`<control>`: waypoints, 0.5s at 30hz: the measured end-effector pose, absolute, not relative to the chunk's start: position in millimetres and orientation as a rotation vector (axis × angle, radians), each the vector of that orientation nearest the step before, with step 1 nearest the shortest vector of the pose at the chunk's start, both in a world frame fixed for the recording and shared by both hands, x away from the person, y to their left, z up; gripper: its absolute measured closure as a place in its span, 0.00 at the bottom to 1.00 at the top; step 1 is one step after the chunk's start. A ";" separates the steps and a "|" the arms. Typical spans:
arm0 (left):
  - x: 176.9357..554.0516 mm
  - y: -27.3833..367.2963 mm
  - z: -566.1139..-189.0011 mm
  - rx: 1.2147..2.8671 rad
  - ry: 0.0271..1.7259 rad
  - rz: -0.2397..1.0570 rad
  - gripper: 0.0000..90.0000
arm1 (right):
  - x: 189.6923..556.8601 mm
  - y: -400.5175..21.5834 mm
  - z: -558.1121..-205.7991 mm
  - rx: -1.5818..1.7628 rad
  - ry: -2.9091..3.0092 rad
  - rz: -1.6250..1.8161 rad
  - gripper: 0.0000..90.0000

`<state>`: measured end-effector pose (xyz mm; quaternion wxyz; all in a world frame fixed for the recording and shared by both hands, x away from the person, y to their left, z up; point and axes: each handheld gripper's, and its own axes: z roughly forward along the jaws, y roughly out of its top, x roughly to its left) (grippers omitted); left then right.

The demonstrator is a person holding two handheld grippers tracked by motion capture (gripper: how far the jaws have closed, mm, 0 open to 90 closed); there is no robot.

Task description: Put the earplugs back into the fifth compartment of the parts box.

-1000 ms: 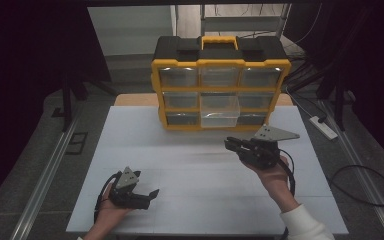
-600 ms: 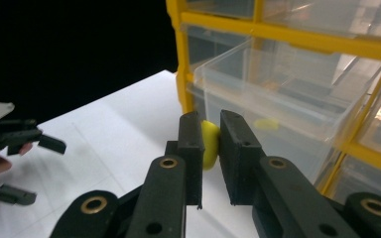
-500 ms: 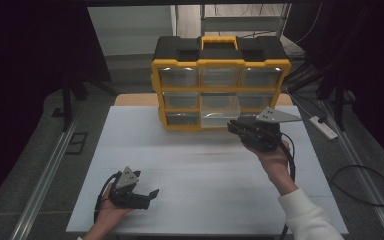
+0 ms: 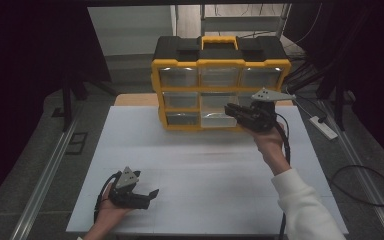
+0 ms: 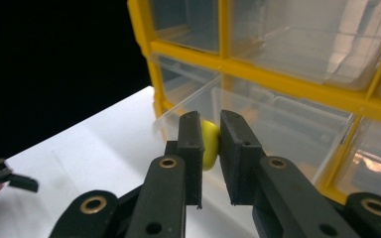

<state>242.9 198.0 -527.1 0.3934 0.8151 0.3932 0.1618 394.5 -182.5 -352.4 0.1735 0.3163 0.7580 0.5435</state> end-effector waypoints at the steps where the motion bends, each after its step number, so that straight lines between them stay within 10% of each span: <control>1: 242.9 198.0 -527.1 2.069 0.997 0.410 0.07 | 401.4 -180.3 -350.7 0.905 2.145 1.524 0.89; 12: 242.8 198.5 -527.1 2.066 0.998 0.411 0.07 | 432.1 -169.4 -354.6 0.959 2.136 1.420 0.83; 15: 243.3 198.0 -527.3 2.068 0.996 0.410 0.07 | 434.9 -167.0 -355.6 0.970 2.092 1.385 0.54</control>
